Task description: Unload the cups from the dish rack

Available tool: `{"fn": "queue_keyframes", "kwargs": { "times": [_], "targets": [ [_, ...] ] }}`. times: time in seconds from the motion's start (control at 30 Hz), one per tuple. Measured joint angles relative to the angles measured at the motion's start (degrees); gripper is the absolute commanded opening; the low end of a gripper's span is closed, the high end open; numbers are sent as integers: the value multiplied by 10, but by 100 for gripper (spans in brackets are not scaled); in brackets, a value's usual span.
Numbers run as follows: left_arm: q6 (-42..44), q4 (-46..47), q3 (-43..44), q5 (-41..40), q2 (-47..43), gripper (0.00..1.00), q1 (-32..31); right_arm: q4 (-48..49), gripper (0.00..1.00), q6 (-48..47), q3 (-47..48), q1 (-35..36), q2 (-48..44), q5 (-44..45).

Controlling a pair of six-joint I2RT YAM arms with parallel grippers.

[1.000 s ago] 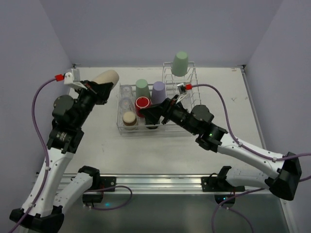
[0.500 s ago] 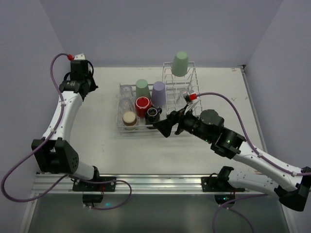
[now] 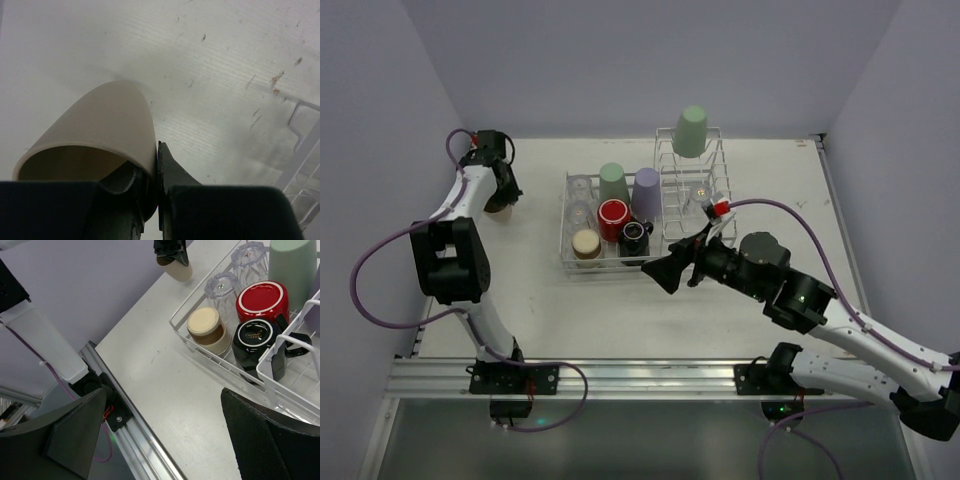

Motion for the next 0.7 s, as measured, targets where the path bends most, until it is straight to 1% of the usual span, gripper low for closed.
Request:
{"fn": "queue_keyframes", "kwargs": {
  "times": [0.1, 0.2, 0.27, 0.33, 0.37, 0.4, 0.43, 0.47, 0.57, 0.6, 0.67, 0.7],
  "targets": [
    [-1, 0, 15, 7, 21, 0, 2, 1, 99, 0, -3, 3, 3, -4],
    [-1, 0, 19, 16, 36, 5, 7, 1, 99, 0, -3, 4, 10, -6],
    [-1, -1, 21, 19, 43, 6, 13, 2, 99, 0, -4, 5, 13, -8],
    [-1, -1, 26, 22, 51, 10, 21, 2, 99, 0, -5, 5, 16, -8],
    [-1, -1, 30, 23, 55, 13, 24, 2, 99, 1, -5, 6, 18, -8],
    [0, -1, 32, 24, 60, 20, 27, 3, 99, 1, -5, 6, 23, -8],
    [1, -1, 33, 24, 63, 24, 30, 3, 99, 1, -5, 6, 26, -8],
    [1, -1, 34, 25, 65, 31, 31, 4, 99, 1, -5, 6, 30, -8],
    [4, 0, 34, 29, 65, 42, 33, 5, 99, 0, -5, 6, 39, -8],
    [4, 0, 34, 31, 65, 48, 33, 5, 99, 0, -4, 7, 42, -8],
    [4, 2, 35, 35, 65, 55, 33, 3, 99, 0, -2, 8, 49, -8],
    [4, 2, 35, 36, 64, 62, 33, 1, 99, 0, 1, 9, 53, -8]
  ]
}}
